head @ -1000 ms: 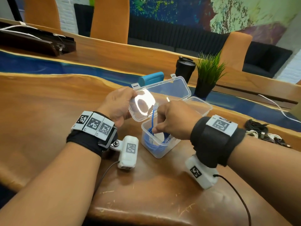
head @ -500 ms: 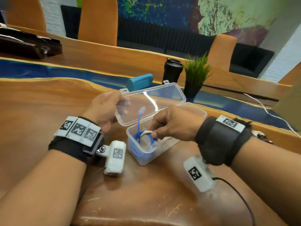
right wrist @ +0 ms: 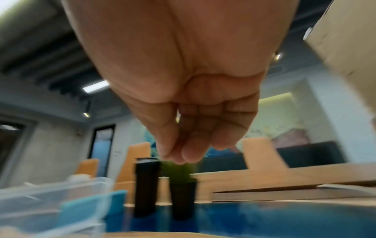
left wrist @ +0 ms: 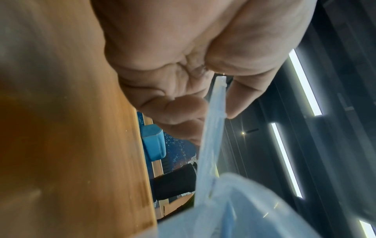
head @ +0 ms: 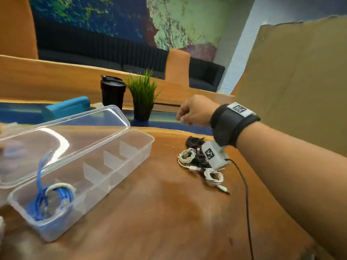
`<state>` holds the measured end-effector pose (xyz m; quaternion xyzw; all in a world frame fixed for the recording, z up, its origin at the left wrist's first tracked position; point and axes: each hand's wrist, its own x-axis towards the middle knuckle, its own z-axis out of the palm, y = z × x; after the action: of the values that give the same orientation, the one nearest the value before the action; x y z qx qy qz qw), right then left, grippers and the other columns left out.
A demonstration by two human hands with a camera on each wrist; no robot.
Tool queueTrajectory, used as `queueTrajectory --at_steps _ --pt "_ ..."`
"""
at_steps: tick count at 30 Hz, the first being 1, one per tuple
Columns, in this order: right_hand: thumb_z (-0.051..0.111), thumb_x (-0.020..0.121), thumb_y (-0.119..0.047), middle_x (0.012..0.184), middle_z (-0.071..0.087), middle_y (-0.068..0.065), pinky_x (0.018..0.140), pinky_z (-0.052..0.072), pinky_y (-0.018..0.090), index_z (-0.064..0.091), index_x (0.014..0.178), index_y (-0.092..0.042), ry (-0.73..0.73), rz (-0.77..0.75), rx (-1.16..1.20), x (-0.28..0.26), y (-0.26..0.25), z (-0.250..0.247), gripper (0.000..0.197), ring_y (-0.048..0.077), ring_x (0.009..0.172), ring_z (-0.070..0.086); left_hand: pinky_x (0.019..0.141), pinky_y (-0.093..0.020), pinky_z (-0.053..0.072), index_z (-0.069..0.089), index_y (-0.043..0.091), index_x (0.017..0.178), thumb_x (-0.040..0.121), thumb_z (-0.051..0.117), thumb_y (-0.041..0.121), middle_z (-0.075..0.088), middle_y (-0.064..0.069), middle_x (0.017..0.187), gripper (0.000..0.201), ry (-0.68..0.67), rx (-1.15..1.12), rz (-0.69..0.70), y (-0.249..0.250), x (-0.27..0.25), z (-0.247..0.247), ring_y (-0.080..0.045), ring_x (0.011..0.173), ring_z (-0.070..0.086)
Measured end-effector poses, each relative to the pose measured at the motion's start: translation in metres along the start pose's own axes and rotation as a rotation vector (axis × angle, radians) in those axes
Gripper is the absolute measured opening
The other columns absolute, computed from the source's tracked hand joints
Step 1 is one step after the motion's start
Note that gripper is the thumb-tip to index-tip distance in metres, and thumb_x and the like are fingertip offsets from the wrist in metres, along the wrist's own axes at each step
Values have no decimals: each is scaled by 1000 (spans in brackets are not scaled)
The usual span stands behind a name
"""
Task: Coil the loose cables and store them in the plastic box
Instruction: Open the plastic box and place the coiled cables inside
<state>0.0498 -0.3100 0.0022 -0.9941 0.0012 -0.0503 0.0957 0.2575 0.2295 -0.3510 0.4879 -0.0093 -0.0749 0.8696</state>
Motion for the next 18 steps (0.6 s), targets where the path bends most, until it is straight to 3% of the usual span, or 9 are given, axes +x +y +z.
queueTrajectory --at_steps 3,6,9,12,13,16,18 --pt "65 84 -7 68 67 -6 70 53 29 75 82 -18 -37 167 -180 21 58 0 15 12 64 62 29 -60 37 68 17 119 89 59 17 75 -13 100 31 10 67 -20 -8 6 10 -32 100 65" --pt "64 89 -17 94 73 2 80 56 34 76 100 -13 -192 220 -345 32 90 16 16 19 82 65 33 -64 39 67 17 121 89 58 19 74 -12 104 33 -6 64 -44 -16 8 18 -31 100 66" --pt "57 96 -33 112 70 12 82 52 37 69 115 -4 -354 249 -414 44 100 42 37 23 90 63 38 -67 42 67 17 123 89 57 22 74 -11 108 35 -30 74 -60 -23 7 22 -30 100 67" --pt "53 96 -42 124 65 11 93 49 36 64 122 -6 -431 259 -515 60 106 66 46 28 109 61 45 -69 45 66 18 125 89 56 24 73 -11 112 37 -14 125 -34 -18 0 23 -29 100 68" --pt "56 95 -40 124 66 11 89 50 34 65 122 -6 -472 267 -538 62 106 70 44 27 102 62 47 -69 46 65 18 126 89 56 25 72 -11 114 38 -28 135 -31 -18 -2 25 -28 100 68" --pt "67 89 -28 102 68 9 59 44 25 68 111 -6 -448 307 -508 67 103 73 32 19 68 55 54 -68 49 64 18 127 89 55 27 71 -10 117 40 -83 148 -24 -18 -22 24 -27 99 69" --pt "63 91 -34 88 64 5 57 41 26 68 106 -9 -464 296 -531 67 98 67 30 19 69 54 59 -66 51 64 18 128 89 54 28 70 -9 120 42 -75 116 -57 -16 -39 22 -26 99 69"
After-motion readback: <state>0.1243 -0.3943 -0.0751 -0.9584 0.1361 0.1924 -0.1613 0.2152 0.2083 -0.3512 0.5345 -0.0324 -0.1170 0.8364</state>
